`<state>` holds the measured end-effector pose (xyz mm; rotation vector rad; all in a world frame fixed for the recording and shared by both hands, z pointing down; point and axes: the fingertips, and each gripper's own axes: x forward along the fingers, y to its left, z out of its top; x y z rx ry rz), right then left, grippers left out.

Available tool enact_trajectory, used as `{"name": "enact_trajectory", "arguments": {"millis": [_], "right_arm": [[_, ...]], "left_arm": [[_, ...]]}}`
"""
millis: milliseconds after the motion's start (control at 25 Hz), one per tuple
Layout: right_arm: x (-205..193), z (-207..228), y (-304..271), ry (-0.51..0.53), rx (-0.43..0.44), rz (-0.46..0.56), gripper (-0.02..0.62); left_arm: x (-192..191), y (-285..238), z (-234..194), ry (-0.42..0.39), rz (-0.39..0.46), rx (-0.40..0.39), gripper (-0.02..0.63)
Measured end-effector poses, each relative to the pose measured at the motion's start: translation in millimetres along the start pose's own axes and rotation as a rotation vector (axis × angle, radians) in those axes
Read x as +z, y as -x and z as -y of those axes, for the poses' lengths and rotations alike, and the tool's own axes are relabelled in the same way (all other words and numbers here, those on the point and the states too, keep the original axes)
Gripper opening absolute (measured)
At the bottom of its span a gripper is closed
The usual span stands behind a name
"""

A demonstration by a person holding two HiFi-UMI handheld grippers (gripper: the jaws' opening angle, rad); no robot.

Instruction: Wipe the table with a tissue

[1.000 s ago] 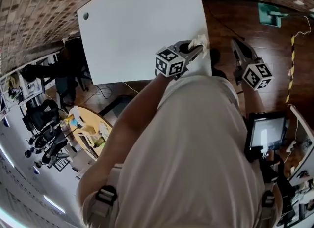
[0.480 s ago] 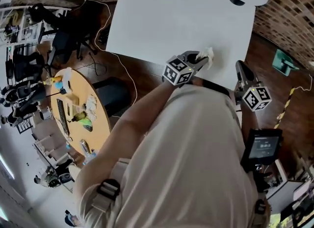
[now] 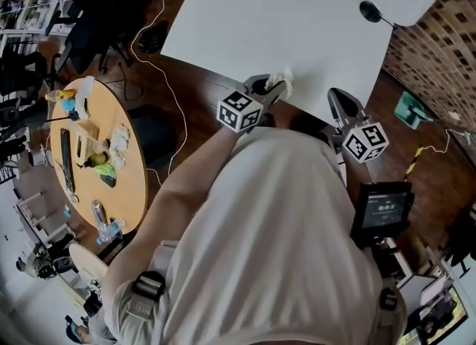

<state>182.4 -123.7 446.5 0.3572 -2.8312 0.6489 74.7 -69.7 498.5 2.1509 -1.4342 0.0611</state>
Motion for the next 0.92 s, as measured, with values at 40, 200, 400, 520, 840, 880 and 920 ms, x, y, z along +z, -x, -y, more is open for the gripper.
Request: {"name": "enact_trajectory", "arguments": {"millis": [40,200,400,520,840,880,920], "right_arm": [[-3,-6,-2,0.008,-0.006,-0.007,0.008],[-5,-39,-40,0.040,0.027,0.003,0.008],[1,-59,-37,0.046,0.045,0.011,0.008],[1,-62,-32,0.047,0.027,0.010,0.008],[-2,-66,-30,0.040,0.016,0.017,0.008],[-3,-65,-29,0.037,0.016,0.018,0.008],[-4,-65,-28,0.035,0.015,0.018,0.008]], "left_arm": [[-3,6,-1,0.006,0.011,-0.003,0.043],[0,46,-28,-0.014,0.043,0.029,0.043],[1,50,-18,-0.017,0.039,0.022,0.043],[-4,48,-16,-0.021,0.033,-0.006,0.043],[-3,47,-14,-0.040,0.025,-0.025,0.043],[-4,47,-14,-0.043,0.021,-0.025,0.043],[-4,46,-13,-0.045,0.017,-0.026,0.043]]}}
